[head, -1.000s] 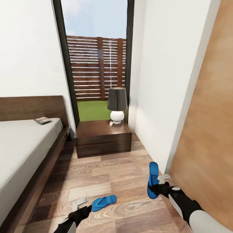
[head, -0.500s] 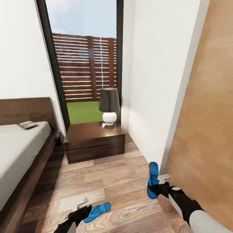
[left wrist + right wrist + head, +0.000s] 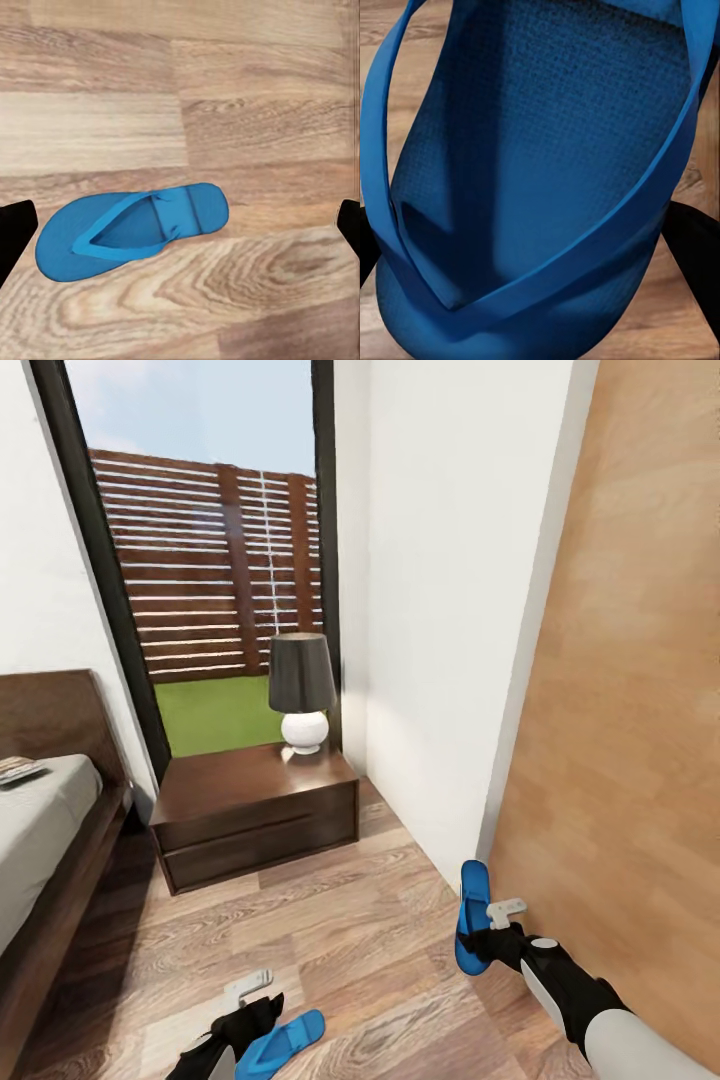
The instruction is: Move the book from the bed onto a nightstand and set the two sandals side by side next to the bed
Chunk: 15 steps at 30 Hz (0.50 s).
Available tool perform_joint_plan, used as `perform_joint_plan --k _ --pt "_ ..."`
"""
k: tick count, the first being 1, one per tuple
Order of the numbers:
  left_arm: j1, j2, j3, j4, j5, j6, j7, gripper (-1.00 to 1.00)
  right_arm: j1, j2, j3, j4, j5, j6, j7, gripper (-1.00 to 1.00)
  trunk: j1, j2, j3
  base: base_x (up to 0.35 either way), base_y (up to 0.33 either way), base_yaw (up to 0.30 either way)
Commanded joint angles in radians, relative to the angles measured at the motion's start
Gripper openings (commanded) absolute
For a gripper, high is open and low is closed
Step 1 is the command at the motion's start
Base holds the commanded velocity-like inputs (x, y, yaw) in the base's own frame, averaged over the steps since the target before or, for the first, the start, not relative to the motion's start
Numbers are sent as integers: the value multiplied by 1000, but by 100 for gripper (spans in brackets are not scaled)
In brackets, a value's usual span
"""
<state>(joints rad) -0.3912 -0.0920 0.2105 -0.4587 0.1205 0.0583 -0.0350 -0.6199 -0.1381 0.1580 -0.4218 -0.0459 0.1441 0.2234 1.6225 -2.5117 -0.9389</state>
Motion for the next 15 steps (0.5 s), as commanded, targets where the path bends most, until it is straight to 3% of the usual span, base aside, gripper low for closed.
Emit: perform_joint_plan --k 1,8,15 --pt "0 0 0 0 0 0 0 100 0 0 0 0 0 0 0 -100 0 0 0 318 25 -246" --pt "0 0 0 0 0 0 0 100 0 0 0 0 0 0 0 -100 0 0 0 296 -22 -246" --pt "0 0 0 0 0 0 0 100 0 0 0 0 0 0 0 -100 0 0 0 51 -7 -246"
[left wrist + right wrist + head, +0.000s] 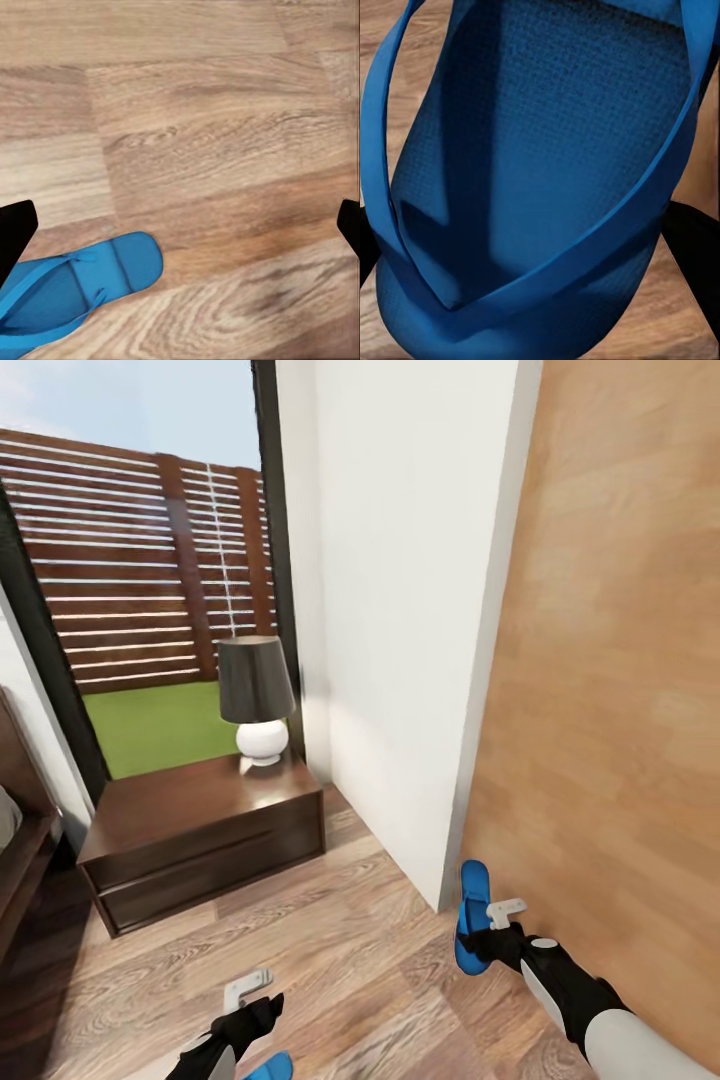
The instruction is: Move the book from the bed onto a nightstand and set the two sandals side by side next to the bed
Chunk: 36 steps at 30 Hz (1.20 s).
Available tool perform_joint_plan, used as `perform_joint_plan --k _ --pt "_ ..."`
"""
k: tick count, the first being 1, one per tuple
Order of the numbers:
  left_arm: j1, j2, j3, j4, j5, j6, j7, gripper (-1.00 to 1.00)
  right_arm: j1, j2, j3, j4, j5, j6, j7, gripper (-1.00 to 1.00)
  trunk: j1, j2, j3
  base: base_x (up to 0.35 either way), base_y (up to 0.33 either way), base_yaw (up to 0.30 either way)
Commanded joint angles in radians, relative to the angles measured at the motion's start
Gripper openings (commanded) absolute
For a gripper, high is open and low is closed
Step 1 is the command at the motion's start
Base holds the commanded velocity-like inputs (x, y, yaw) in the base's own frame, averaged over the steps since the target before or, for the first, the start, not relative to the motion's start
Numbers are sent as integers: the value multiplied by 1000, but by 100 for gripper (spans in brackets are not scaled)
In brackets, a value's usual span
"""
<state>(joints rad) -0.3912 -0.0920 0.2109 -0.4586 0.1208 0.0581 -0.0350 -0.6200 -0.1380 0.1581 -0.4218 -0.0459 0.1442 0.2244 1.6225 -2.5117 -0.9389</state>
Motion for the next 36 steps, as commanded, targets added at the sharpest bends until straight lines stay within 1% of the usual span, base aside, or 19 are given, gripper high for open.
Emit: perform_joint_plan --k 1,5,7,8,9,10,11,13,14,15,16,17,19,21,23,25,28,36 --pt "0 0 0 0 0 0 0 100 0 0 0 0 0 0 0 -100 0 0 0 25 54 -246" --pt "0 -1 -5 -3 -5 -1 -2 100 0 0 0 0 0 -1 -1 -100 0 0 0 59 95 -158" --pt "0 -7 -5 -12 -5 -2 0 100 0 0 0 0 0 -1 -2 -100 0 0 -4 11 16 -29" --pt "-11 12 -7 -32 -13 46 6 100 0 0 0 -3 1 -3 -3 -100 1 0 -8 1 1 -2" --pt "-14 20 -7 -41 -14 62 6 100 0 0 0 -4 1 -4 -3 -100 1 -1 -12 1 1 -1" --pt "-21 38 -7 -63 -15 107 8 100 0 0 -1 -8 1 -4 -3 -100 2 -1 -15 0 0 0" --pt "-124 97 -9 -217 -65 522 14 100 -1 -1 -1 -54 1 2 -1 -100 2 -1 -19 0 0 0" --pt "-176 94 -11 -228 -141 652 15 100 -1 -2 1 -117 1 4 -1 -100 3 -2 -27 0 0 0" --pt "-202 90 -11 -229 -195 726 16 100 -1 -1 1 -169 0 9 0 -100 4 -2 -31 0 0 0" --pt "-217 81 -11 -229 -231 769 15 100 -1 0 2 -216 0 19 -1 -100 4 -2 -35 0 0 0" --pt "-242 72 -13 -225 -263 805 8 100 -1 0 2 -295 1 42 -2 -100 4 -2 -39 0 0 0" --pt "-247 78 -7 -231 -254 798 6 100 -7 3 0 -284 -5 35 -7 -100 4 -2 -38 0 0 0" --pt "-258 88 -2 -242 -256 795 6 100 -8 3 1 -273 -4 27 -7 -100 4 -2 -38 0 0 0" --pt "-262 88 -3 -253 -259 795 5 100 -8 3 2 -273 -4 28 -7 -100 4 -2 -38 0 0 0" --pt "-257 99 -14 -265 -271 793 11 100 -8 3 1 -277 -2 36 -5 -100 4 -2 -38 0 0 0" --pt "-256 103 -25 -276 -284 792 13 100 -8 4 0 -279 -2 36 -5 -100 4 -2 -38 0 0 0" --pt "-255 103 -42 -293 -301 790 12 100 -7 3 0 -283 -2 37 2 -100 6 -3 -50 0 0 0" --pt "-254 112 -87 -247 -345 789 0 100 -7 4 0 -285 0 37 5 -100 9 -5 -81 0 0 0"
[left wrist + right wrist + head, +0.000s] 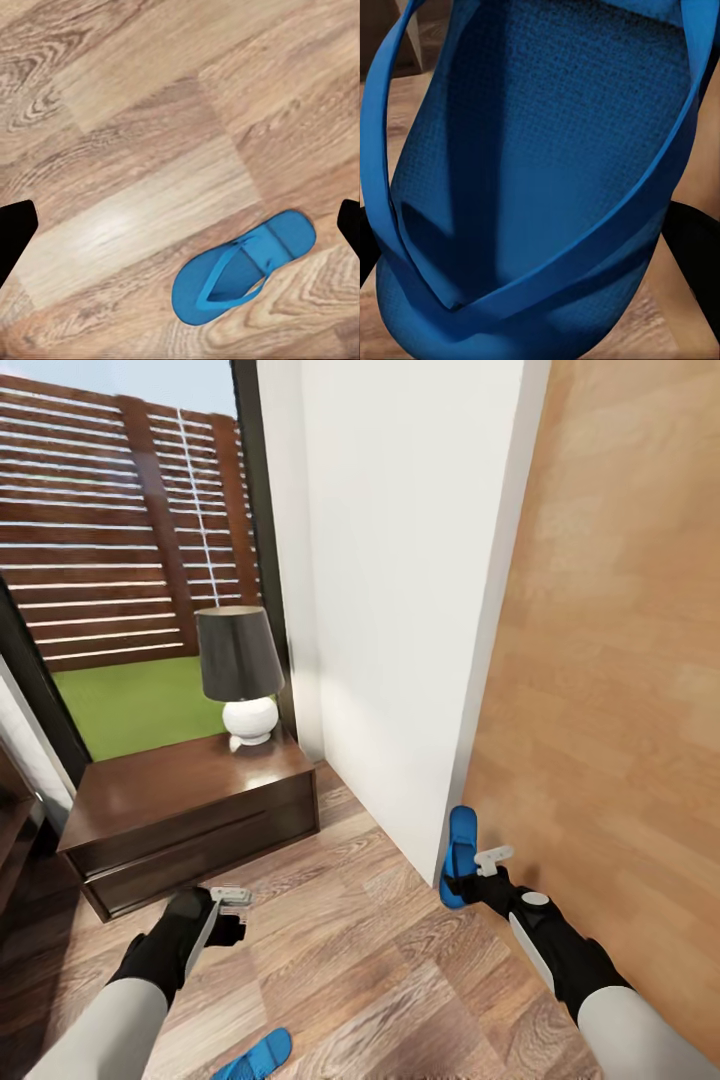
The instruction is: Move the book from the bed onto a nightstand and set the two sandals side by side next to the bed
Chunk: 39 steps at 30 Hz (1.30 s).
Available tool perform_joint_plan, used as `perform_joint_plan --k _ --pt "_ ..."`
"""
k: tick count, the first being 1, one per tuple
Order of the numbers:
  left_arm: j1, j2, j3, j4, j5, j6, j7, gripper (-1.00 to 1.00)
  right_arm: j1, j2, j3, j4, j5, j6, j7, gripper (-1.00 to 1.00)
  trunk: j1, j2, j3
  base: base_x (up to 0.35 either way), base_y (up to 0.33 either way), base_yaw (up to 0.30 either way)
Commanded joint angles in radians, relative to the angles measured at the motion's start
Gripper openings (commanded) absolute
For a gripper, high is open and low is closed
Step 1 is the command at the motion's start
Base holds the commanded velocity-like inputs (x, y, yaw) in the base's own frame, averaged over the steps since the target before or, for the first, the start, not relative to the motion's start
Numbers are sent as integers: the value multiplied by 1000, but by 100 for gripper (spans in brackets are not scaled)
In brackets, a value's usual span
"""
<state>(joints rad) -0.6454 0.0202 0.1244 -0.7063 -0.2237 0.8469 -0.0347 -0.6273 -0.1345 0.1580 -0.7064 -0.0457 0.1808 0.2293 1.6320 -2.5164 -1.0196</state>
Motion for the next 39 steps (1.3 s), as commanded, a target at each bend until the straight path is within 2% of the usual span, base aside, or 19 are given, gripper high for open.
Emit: perform_joint_plan --k 1,7,8,10,11,12,13,15,16,18,19,20,23,30,34,36,39 --pt "0 2 -6 6 -4 0 -6 100 0 0 0 0 0 0 -1 -100 0 0 -4 0 0 0" --pt "1 34 -39 39 -6 0 -39 100 0 1 1 -1 6 -5 -2 -100 3 -2 -27 0 0 0" --pt "1 38 -642 58 -6 -1 -192 100 0 1 2 -1 6 -14 -2 -100 4 -2 -31 0 0 0" --pt "1 39 -675 74 -6 -21 -202 100 0 1 2 -1 7 -39 -2 -100 4 -2 -39 0 0 0" --pt "1 39 -679 80 -6 -31 -204 100 0 1 2 -1 7 -43 -2 -100 5 -3 -43 0 0 0" --pt "1 38 -688 98 -6 -69 -214 100 1 1 3 -1 7 -52 -2 -100 5 -3 -47 0 0 0" --pt "1 38 -693 119 -6 -116 -251 100 1 1 5 -2 7 -58 -2 -100 6 -3 -50 0 0 0" --pt "1 38 -698 131 -8 -150 -314 100 2 1 13 -3 8 -61 -2 -100 7 -4 -58 0 0 0" --pt "1 38 -701 132 -8 -154 -324 100 3 1 15 -3 8 -61 -2 -100 7 -4 -62 0 0 0" --pt "1 37 -738 135 -9 -163 -347 100 3 2 23 -3 8 -62 -2 -100 8 -4 -70 0 0 0" --pt "1 37 -786 136 -7 -166 -357 100 3 3 26 -2 8 -62 -2 -100 8 -5 -74 0 0 0" --pt "1 38 -809 137 -5 -167 -360 100 3 3 27 -2 8 -62 -2 -100 9 -5 -77 0 0 0" --pt "1 42 -843 139 -4 -168 -366 100 3 4 29 -2 8 -63 -2 -100 10 -5 -89 0 0 0" --pt "1 99 -848 140 1 -171 -370 100 3 4 31 -1 8 -63 -2 -100 13 -7 -116 0 0 0" --pt "1 113 -845 142 4 -173 -382 100 3 4 31 -2 9 -63 -2 -100 15 -8 -132 0 0 0" --pt "1 118 -843 143 4 -183 -390 100 3 4 31 -2 9 -63 -2 -100 16 -9 -139 0 0 0" --pt "1 136 -833 178 5 -245 -399 100 3 4 31 -3 9 -63 -2 -100 17 -9 -151 0 0 0"
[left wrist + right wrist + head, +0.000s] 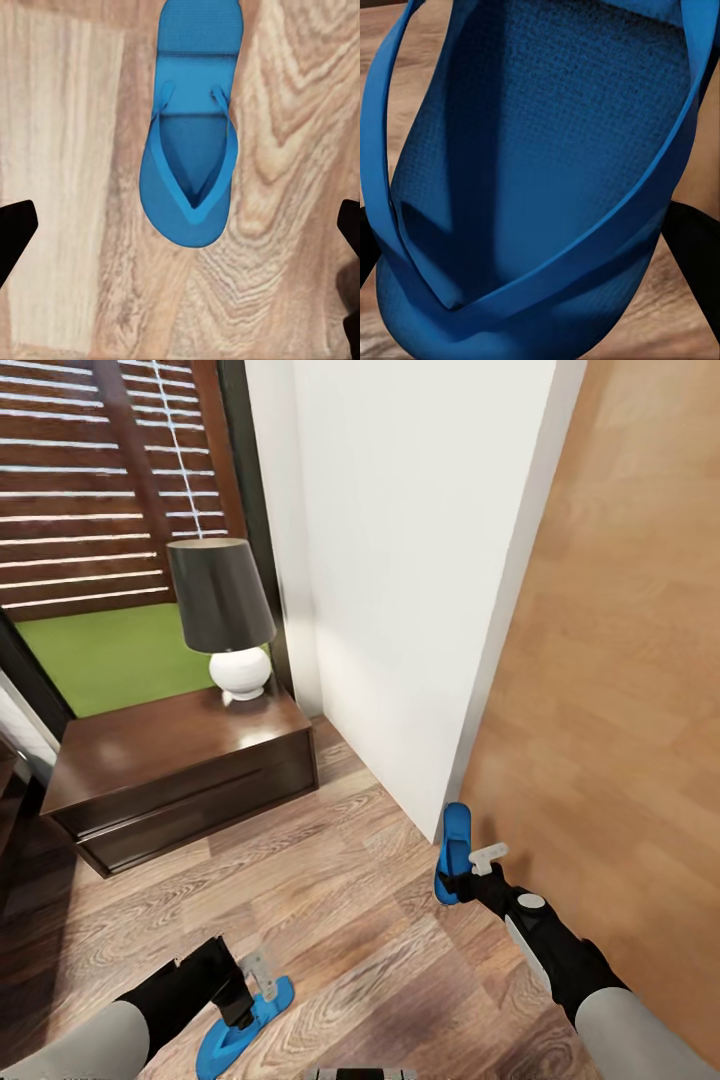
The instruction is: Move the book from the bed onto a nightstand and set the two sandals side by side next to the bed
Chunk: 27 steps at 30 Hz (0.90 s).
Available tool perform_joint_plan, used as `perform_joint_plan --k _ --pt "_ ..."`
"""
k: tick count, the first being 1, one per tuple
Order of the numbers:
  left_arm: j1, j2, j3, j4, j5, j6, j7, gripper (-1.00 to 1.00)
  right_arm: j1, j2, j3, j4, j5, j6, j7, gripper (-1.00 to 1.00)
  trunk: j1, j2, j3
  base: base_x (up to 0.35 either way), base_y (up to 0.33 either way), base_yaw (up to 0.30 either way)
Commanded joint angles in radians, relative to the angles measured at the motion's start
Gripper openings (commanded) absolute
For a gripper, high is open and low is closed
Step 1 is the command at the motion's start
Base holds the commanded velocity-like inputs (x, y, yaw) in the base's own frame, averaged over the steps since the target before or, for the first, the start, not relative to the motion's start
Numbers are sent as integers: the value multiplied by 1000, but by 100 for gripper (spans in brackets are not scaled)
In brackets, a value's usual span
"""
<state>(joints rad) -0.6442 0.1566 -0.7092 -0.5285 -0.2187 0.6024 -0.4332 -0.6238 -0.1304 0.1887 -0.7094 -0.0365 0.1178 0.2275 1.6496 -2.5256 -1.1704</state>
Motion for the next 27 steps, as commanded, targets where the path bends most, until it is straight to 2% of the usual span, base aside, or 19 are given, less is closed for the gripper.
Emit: perform_joint_plan --k 1,5,10,17,21,27 --pt "0 0 4 3 1 -3 0 100 0 0 0 0 0 0 0 -100 0 0 -4 0 0 0" --pt "0 6 28 13 0 -14 -15 100 0 0 0 -1 0 0 0 -100 2 -1 -19 0 0 0" --pt "-1 38 34 13 -1 -23 -35 100 0 0 0 -1 0 0 0 -100 4 -2 -39 0 0 0" --pt "-2 57 40 10 1 -49 -42 100 0 0 0 -1 0 0 0 -100 8 -4 -66 0 0 0" --pt "-4 62 99 7 -1 -50 -50 100 0 0 0 -1 0 0 0 -100 9 -5 -81 0 0 0" --pt "-41 67 112 3 -6 -50 -56 100 0 0 1 1 -2 6 2 -100 12 -6 -105 0 0 0"
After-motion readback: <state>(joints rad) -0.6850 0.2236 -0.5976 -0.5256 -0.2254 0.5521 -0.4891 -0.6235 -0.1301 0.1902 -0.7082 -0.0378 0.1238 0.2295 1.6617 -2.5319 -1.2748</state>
